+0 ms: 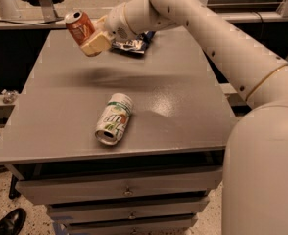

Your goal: Knock coke can over

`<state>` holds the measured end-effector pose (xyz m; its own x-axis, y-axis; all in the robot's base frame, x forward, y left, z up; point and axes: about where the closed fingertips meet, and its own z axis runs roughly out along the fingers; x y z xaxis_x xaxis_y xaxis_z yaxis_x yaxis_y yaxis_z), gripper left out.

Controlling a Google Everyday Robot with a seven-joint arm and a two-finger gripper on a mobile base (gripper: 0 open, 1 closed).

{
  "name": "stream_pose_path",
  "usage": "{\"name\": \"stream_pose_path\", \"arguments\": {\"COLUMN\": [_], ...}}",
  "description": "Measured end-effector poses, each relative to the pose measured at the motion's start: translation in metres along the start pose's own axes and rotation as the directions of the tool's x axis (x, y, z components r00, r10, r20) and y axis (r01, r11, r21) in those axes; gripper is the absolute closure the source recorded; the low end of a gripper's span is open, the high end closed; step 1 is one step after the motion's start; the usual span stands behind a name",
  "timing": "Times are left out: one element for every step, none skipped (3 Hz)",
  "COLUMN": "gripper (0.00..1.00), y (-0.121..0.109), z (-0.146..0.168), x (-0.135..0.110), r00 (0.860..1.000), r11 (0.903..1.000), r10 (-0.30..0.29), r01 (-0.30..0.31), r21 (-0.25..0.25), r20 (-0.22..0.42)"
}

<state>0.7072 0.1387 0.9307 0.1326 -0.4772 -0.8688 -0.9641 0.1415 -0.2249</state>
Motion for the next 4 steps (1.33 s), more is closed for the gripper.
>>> {"name": "stream_pose_path", "arguments": {"gripper": [1.00, 1.00, 1.00, 1.00], "y": [0.004, 0.005, 0.000, 0.000], "z": [-0.022, -0.046, -0.066, -0.079], "x": [0.018, 0.048, 0.074, 0.091], "r00": [0.956, 0.829, 0.690, 0.541], "r11": [0.9790, 0.9266, 0.8799, 0.8189], "r10": [-0.204, -0.374, -0.464, -0.553], "r01": [0.197, 0.352, 0.431, 0.493], "r21": [-0.052, -0.133, -0.201, -0.294], "r20": [-0.211, -0.415, -0.555, -0.633]}}
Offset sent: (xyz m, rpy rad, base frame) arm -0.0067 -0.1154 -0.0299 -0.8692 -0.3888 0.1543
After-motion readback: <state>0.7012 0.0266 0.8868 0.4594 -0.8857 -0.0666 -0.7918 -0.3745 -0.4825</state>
